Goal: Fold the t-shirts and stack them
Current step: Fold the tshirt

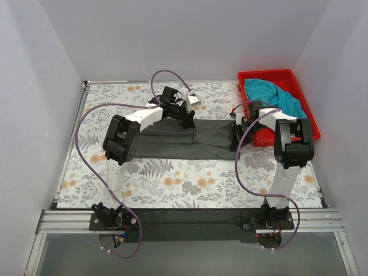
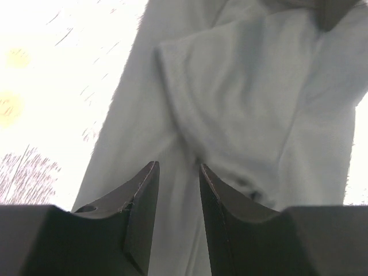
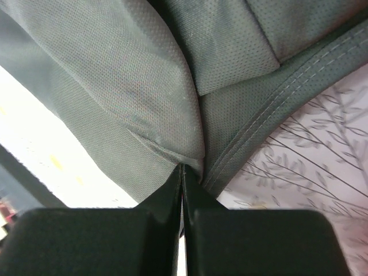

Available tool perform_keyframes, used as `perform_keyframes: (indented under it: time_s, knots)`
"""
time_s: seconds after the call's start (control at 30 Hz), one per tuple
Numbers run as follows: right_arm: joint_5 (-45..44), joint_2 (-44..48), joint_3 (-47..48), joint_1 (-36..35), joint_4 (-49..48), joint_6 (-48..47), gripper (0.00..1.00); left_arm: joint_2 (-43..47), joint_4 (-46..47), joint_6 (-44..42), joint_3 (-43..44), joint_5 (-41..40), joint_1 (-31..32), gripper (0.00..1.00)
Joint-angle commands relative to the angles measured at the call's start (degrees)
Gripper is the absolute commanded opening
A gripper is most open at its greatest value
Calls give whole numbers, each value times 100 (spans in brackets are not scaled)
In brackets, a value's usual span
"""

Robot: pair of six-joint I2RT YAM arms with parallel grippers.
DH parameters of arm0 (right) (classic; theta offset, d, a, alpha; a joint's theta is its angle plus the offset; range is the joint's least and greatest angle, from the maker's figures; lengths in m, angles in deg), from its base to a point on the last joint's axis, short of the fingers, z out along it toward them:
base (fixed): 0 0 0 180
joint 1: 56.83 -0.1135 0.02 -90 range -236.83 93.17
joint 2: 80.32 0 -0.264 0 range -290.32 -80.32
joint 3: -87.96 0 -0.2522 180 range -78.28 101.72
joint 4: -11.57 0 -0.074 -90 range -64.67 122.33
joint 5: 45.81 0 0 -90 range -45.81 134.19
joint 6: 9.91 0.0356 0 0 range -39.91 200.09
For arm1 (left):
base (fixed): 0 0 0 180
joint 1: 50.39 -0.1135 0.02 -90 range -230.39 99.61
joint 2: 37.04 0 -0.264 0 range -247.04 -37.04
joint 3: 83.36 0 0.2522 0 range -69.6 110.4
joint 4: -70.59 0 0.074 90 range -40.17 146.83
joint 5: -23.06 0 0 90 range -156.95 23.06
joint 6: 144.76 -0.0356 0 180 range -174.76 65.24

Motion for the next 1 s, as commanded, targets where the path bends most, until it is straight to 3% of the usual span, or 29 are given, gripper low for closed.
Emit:
perform_keyframes:
  time_s: [0.0, 0.2, 0.43, 0.67, 0.97]
  knots:
    - [-632, 288, 154, -8, -32, -369, 1, 320, 100, 334, 46, -405, -94, 33]
    - [-571, 823, 453, -183, 144, -580, 2, 618, -241, 800, -25, -934, -551, 33]
    - [-1010, 1290, 436, -1174, 267, -712, 4, 1398, -2121, 152, -366, -1154, -1543, 31]
    - [-1835, 694, 435, -1871, 223, -624, 2, 2543, -2791, -1105, -1605, -1250, -2151, 30]
    - [-2557, -352, 1129, -1766, 74, -677, 1, 3194, -2511, -1432, -2765, -1277, -2388, 29]
